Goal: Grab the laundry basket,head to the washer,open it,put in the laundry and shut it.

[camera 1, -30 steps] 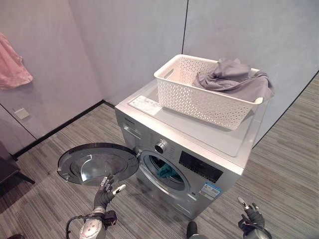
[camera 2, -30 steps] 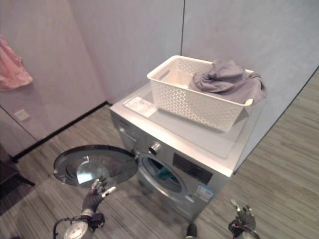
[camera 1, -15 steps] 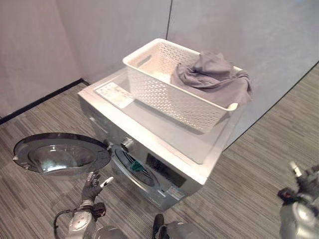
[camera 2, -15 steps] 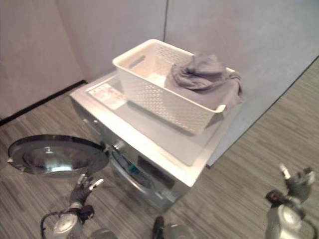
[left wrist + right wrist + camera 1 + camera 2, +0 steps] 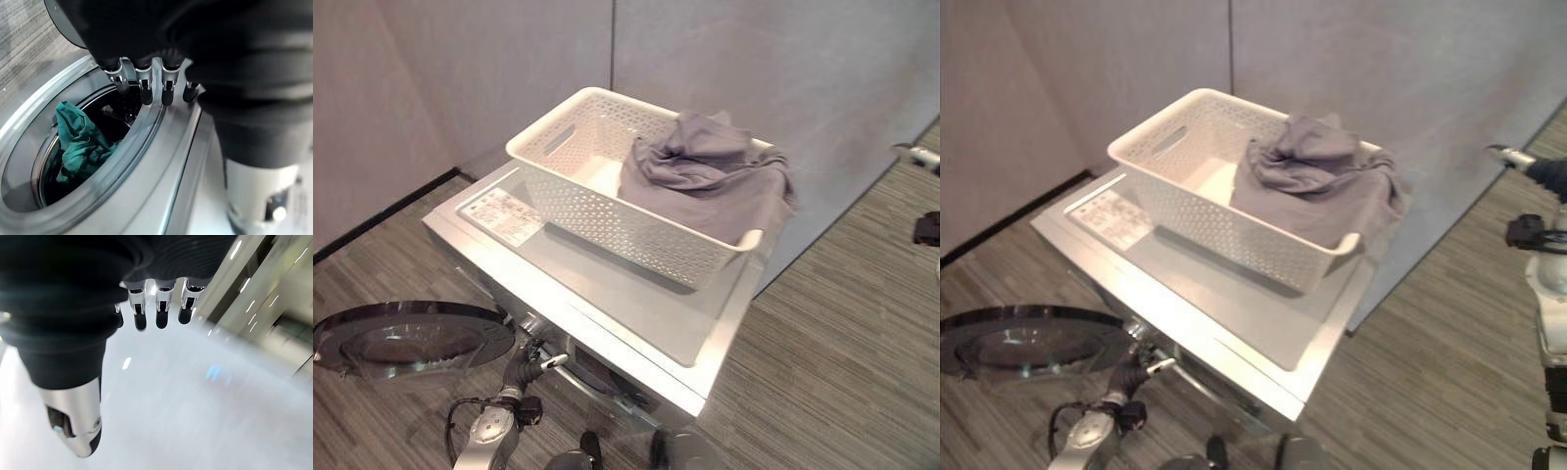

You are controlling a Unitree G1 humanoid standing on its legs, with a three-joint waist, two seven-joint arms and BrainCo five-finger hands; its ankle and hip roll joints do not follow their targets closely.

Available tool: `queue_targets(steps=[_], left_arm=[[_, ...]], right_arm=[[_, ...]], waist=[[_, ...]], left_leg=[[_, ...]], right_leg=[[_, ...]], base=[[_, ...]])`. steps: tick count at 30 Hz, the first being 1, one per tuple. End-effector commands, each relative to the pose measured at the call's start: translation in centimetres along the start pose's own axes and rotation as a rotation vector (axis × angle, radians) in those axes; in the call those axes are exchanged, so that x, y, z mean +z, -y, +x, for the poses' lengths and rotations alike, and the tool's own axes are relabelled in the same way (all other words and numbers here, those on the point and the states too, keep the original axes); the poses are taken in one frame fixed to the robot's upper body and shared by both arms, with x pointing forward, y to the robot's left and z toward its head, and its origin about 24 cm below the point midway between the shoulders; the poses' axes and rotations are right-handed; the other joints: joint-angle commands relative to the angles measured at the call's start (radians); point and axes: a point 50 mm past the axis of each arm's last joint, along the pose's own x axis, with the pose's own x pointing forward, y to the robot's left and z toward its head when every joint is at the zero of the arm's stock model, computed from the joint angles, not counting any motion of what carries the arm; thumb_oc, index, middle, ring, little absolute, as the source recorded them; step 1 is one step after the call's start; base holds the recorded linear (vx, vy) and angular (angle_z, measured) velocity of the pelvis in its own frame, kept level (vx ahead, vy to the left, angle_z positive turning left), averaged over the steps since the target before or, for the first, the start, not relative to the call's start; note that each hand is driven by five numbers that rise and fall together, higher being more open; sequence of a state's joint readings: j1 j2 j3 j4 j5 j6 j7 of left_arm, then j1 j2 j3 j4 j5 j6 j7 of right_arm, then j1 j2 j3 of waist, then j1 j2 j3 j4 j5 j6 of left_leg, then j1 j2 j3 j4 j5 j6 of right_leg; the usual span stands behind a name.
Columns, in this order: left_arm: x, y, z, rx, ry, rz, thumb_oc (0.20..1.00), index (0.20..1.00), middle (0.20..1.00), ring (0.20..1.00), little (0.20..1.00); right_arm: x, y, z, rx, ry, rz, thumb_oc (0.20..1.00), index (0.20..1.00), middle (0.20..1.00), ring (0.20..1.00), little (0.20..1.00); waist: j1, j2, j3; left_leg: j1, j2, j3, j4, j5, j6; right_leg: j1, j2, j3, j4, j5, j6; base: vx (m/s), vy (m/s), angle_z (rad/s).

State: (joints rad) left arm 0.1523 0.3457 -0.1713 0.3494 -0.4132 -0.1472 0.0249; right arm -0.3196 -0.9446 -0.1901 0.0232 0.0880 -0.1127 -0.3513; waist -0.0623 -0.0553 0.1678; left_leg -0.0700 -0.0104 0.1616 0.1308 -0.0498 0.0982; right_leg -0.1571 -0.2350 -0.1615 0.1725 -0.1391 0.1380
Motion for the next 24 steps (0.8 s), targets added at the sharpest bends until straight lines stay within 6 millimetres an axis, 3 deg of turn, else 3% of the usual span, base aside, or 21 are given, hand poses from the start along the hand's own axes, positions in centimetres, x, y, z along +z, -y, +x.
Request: queue_targets(steps=[1, 4, 7, 15, 17, 21, 24], left_arm=[[3.9, 0.0, 0.4, -0.045, 0.185, 0.075, 1.0, 1.0, 1.0, 1.0, 1.0], [3.4, 0.1, 0.2, -0.049, 0.171, 0.068, 1.0, 1.0, 1.0, 1.0, 1.0], [2.9, 0.6, -0.1, -0.076, 0.155, 0.052, 1.0, 1.0, 1.0, 1.0, 1.0], [2.7, 1.1, -0.7, -0.146, 0.143, 0.057, 1.0, 1.0, 1.0, 1.0, 1.0], [2.5, 0.7, -1.0, -0.153, 0.134, 0.067, 1.0, 1.0, 1.0, 1.0, 1.0], [2.2, 0.3, -1.2, -0.147, 0.125, 0.068, 1.0, 1.0, 1.0, 1.0, 1.0], [2.1, -0.1, -1.3, -0.13, 0.12, 0.061, 1.0, 1.0, 1.0, 1.0, 1.0]], right_arm=[[1.0, 0.7, 1.9, -0.025, 0.048, -0.038, 1.0, 1.0, 1.0, 1.0, 1.0], [1.9, -0.6, 2.6, 0.055, 0.082, -0.051, 1.0, 1.0, 1.0, 1.0, 1.0], [3.8, -1.8, 4.5, 0.177, 0.145, -0.07, 1.0, 1.0, 1.0, 1.0, 1.0], [6.8, -1.6, 8.8, 0.34, 0.201, -0.207, 1.0, 1.0, 1.0, 1.0, 1.0], [7.4, -2.0, 9.9, 0.428, 0.192, -0.261, 1.0, 1.0, 1.0, 1.0, 1.0], [8.2, -2.6, 10.3, 0.5, 0.206, -0.285, 1.0, 1.0, 1.0, 1.0, 1.0], [9.0, -4.3, 9.7, 0.592, 0.244, -0.277, 1.0, 1.0, 1.0, 1.0, 1.0]], waist=[[0.015, -0.062, 0.002], [0.019, -0.076, -0.02], [0.031, -0.095, -0.039], [0.047, -0.123, -0.027], [0.055, -0.143, -0.018], [0.06, -0.157, -0.009], [0.067, -0.169, 0.003]], left_leg=[[0.039, 0.086, -0.036, 0.009, -0.116, -0.089], [0.052, 0.09, -0.032, 0.007, -0.116, -0.094], [0.06, 0.11, -0.032, 0.002, -0.111, -0.112], [0.055, 0.14, -0.038, -0.027, -0.086, -0.135], [0.048, 0.151, -0.04, -0.04, -0.073, -0.145], [0.04, 0.162, -0.037, -0.046, -0.065, -0.154], [0.029, 0.17, -0.035, -0.047, -0.062, -0.16]], right_leg=[[0.098, -0.015, -0.016, -0.13, 0.134, 0.005], [0.117, -0.008, -0.023, -0.156, 0.15, 0.012], [0.153, 0.01, -0.04, -0.195, 0.153, 0.009], [0.16, 0.035, -0.049, -0.206, 0.14, -0.001], [0.158, 0.046, -0.054, -0.213, 0.14, -0.004], [0.156, 0.054, -0.06, -0.225, 0.143, -0.003], [0.154, 0.063, -0.059, -0.241, 0.147, -0.004]], base=[[0.12, -0.102, 0.37], [0.1, -0.092, 0.19], [0.09, -0.118, 0.14], [0.01, -0.051, 0.04], [-0.01, -0.06, -0.05], [-0.01, -0.035, 0.02], [-0.02, -0.04, 0.02]])
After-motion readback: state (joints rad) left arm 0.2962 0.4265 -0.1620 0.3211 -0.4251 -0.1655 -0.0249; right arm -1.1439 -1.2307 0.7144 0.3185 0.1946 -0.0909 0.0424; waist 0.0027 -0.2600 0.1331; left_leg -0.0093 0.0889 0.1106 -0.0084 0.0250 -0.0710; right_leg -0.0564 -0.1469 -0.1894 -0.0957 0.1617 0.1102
